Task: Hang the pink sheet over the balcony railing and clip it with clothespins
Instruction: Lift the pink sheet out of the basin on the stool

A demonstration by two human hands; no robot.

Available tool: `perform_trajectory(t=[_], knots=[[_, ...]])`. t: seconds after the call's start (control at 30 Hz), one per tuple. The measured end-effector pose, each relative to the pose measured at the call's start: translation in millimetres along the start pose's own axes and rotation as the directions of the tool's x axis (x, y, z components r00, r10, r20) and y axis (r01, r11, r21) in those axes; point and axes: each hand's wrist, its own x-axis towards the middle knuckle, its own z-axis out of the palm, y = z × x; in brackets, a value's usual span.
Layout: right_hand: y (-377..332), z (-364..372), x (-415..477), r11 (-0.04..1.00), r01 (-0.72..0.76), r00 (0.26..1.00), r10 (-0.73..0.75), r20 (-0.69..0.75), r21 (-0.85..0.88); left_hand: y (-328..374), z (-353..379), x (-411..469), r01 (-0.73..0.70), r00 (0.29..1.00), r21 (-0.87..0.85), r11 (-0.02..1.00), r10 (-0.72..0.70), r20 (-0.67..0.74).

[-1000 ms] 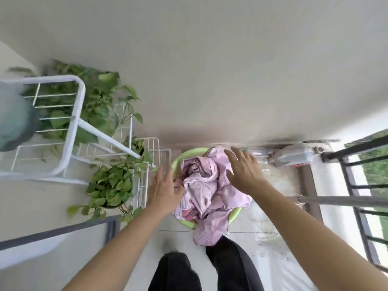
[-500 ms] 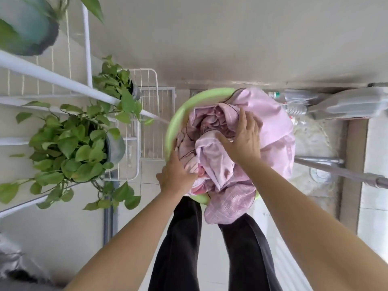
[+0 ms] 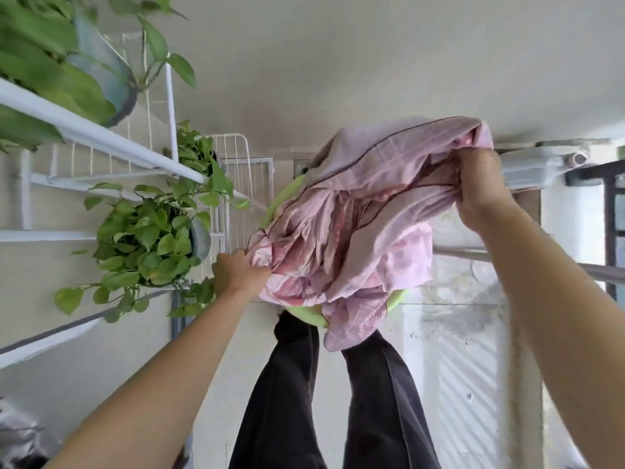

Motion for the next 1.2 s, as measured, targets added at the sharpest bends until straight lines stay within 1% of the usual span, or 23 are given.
perform_trajectory(t=[0.03,0.07,0.1,0.17,0.2,0.23,0.3,0.33,0.37,0.43,0.5,0.57,0.63,0.7,0.77,0.83,0.9,0.93,0.97,1.03,1.07,1.13,1.2], knots=[[-4.0,-7.1,-2.0,0.999,0.036,0.998,-0.035,0.047,-0.012,6.0,-3.8,-1.1,-0.051,0.999,0.037,0.998,0.051,0.01],[-7.6,-11.5,-8.3,0.998,0.064,0.993,-0.062,0.101,-0.017,14.6,-7.7,-4.5,-0.136,0.991,0.013,0.991,0.135,0.02],[-10.1,-13.7,-17.3,0.996,0.084,0.985,-0.08,0.156,-0.021,25.9,-12.4,-10.5,-0.246,0.968,-0.064,0.967,0.248,0.022],[-10.2,-12.8,-33.5,0.995,0.104,0.958,-0.101,0.269,0.004,53.4,-15.6,-21.8,-0.445,0.889,-0.21,0.87,0.457,0.009],[-7.2,-10.9,-37.3,0.995,0.097,0.941,-0.097,0.324,0.016,68.3,-17.1,-28.2,-0.508,0.851,-0.235,0.829,0.525,0.011],[-4.3,-9.1,-41.2,0.996,0.093,0.918,-0.091,0.385,0.014,82.5,-18.6,-32.4,-0.525,0.834,-0.271,0.807,0.551,0.022],[1.1,-10.1,-45.3,0.997,0.082,0.866,-0.07,0.496,-0.002,104.6,-21.7,-35.2,-0.472,0.847,-0.403,0.784,0.53,0.039],[3.3,-14.0,-43.9,0.997,0.078,0.859,-0.059,0.509,-0.016,112.1,-24.7,-35.8,-0.438,0.861,-0.45,0.778,0.508,0.04],[4.2,-18.9,-42.5,0.997,0.077,0.863,-0.053,0.502,-0.028,117.0,-28.0,-36.1,-0.425,0.872,-0.45,0.786,0.488,0.029],[6.5,-23.8,-40.3,0.997,0.064,0.877,-0.041,0.479,-0.032,122.2,-36.9,-39.8,-0.48,0.865,-0.371,0.795,0.499,-0.051],[13.1,-24.5,-38.9,1.0,0.014,0.884,-0.005,0.467,-0.016,123.5,-48.5,-51.5,-0.538,0.836,-0.379,0.753,0.534,-0.125],[20.6,-20.8,-44.4,0.999,-0.042,0.821,0.023,0.57,0.021,124.9,-64.7,-63.8,-0.561,0.815,-0.484,0.672,0.55,-0.181],[21.8,-13.2,-57.9,0.999,-0.05,0.743,0.032,0.669,0.007,127.6,-85.2,-74.2,-0.54,0.825,-0.587,0.602,0.515,-0.231],[19.8,-4.4,-69.6,0.998,-0.057,0.711,0.029,0.703,0.016,131.2,-105.8,-84.7,-0.53,0.83,-0.645,0.55,0.492,-0.262],[10.0,4.0,-76.8,0.994,-0.094,0.767,0.035,0.641,0.058,134.6,-123.8,-92.0,-0.557,0.818,-0.613,0.561,0.497,-0.289],[-10.5,4.1,-80.4,0.987,-0.108,0.899,0.046,0.436,0.119,136.9,-144.1,-95.8,-0.582,0.802,-0.582,0.568,0.52,-0.295],[-41.6,-6.0,-83.3,0.999,0.008,0.983,-0.016,0.181,0.047,137.0,-161.7,-98.9,-0.598,0.787,-0.538,0.594,0.564,-0.252],[-60.0,-13.8,-84.3,0.992,0.11,0.992,-0.106,0.072,-0.057,137.5,-169.4,-102.8,-0.611,0.776,-0.505,0.61,0.588,-0.229],[-79.4,-23.1,-86.8,0.958,0.216,0.976,-0.218,0.008,-0.187,137.7,-175.1,-107.0,-0.626,0.761,-0.479,0.616,0.616,-0.203],[-117.8,-40.2,-96.9,0.828,0.354,0.919,-0.395,-0.003,-0.434,139.1,-186.9,-122.6,-0.633,0.746,-0.461,0.622,0.649,-0.149],[-136.4,-47.2,-104.5,0.761,0.38,0.898,-0.441,0.011,-0.526,140.6,-194.9,-134.3,-0.634,0.741,-0.458,0.623,0.659,-0.13],[-169.3,-62.7,-121.3,0.666,0.399,0.872,-0.488,0.037,-0.63,141.9,-210.7,-153.5,-0.658,0.72,-0.424,0.622,0.685,-0.11],[-198.3,-80.3,-147.1,0.572,0.415,0.855,-0.511,0.089,-0.707,145.0,-234.4,-174.5,-0.718,0.672,-0.356,0.598,0.729,-0.129]])
